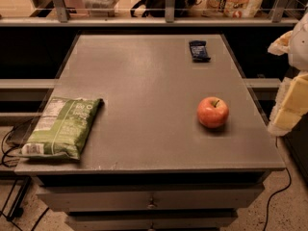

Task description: Move rxbar blueberry near green jalapeno chip bag

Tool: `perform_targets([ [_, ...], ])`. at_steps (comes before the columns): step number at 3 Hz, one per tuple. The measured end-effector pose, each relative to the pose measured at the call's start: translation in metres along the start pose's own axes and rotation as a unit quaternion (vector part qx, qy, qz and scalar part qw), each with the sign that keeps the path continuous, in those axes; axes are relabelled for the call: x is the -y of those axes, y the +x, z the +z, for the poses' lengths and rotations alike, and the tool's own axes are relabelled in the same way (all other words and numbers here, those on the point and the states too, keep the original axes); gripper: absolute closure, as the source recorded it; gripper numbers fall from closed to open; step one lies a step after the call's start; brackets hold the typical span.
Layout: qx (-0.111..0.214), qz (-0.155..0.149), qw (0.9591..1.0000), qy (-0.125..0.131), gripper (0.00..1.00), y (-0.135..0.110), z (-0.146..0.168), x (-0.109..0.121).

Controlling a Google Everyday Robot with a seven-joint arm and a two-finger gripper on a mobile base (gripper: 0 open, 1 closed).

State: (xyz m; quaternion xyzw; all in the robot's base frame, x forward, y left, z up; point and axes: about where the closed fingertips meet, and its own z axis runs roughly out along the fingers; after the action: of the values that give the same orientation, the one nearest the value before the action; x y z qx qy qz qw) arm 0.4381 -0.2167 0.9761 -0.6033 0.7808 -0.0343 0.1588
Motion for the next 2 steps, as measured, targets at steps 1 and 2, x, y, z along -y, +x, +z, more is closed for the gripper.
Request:
perform_targets([
  [1,0.0,0.0,1.0,0.0,0.0,0.0,0.0,0.0],
  [2,0.011,0.004,0.9999,0.002,0.0,-0.0008,-0.0021,0.002],
])
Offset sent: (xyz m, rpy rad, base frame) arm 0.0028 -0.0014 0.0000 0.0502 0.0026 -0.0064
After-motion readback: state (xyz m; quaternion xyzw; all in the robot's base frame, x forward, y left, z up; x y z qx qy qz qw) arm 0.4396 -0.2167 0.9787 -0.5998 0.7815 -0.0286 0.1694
